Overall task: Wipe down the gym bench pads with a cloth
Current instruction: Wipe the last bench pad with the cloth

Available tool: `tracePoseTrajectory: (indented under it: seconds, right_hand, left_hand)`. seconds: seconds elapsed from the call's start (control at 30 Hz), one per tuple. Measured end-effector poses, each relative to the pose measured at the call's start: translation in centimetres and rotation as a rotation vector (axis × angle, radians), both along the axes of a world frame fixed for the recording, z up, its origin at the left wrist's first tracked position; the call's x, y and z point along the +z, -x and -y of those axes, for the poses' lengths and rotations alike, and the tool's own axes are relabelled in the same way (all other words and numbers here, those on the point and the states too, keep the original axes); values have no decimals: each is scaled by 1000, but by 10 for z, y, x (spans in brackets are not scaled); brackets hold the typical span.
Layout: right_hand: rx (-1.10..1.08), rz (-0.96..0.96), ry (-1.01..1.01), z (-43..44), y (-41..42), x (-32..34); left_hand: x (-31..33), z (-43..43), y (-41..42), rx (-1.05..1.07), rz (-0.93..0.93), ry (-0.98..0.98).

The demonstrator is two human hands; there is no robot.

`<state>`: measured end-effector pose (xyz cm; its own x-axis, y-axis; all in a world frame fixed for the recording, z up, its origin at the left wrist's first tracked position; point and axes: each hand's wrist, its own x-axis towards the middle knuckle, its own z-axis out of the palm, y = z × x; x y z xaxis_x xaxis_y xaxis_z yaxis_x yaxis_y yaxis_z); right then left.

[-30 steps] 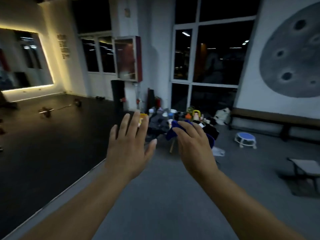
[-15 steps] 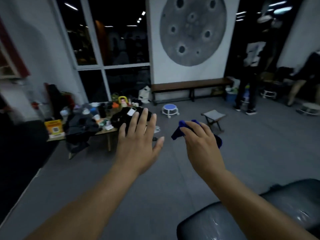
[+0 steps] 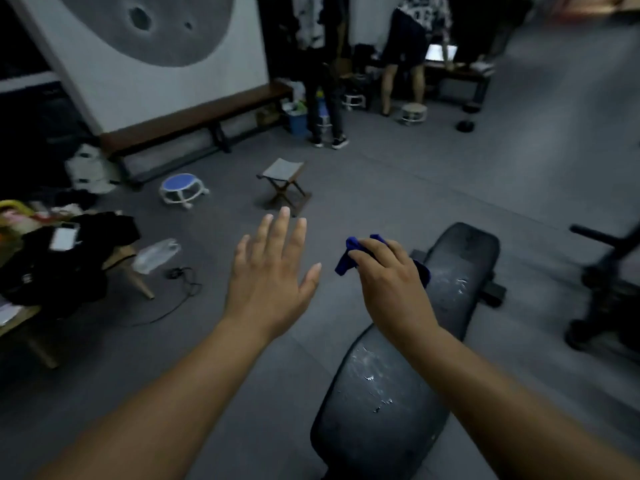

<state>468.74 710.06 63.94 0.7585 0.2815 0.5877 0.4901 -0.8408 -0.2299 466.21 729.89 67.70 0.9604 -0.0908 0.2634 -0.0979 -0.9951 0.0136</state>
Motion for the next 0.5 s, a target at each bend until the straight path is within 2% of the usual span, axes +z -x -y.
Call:
tracePoseTrajectory:
  seconds: [0.2, 0.4, 0.5]
  right_hand:
    - [-341, -82, -15, -4, 12, -35]
    - [-527, -200, -31, -10, 52, -86]
    - [-580, -268, -22, -6, 74, -126]
  left_hand:
    - [-48, -1, -52, -355, -79, -2]
    - [-101, 3, -65, -636, -161, 15]
    - [-146, 8, -62, -704, -215, 31]
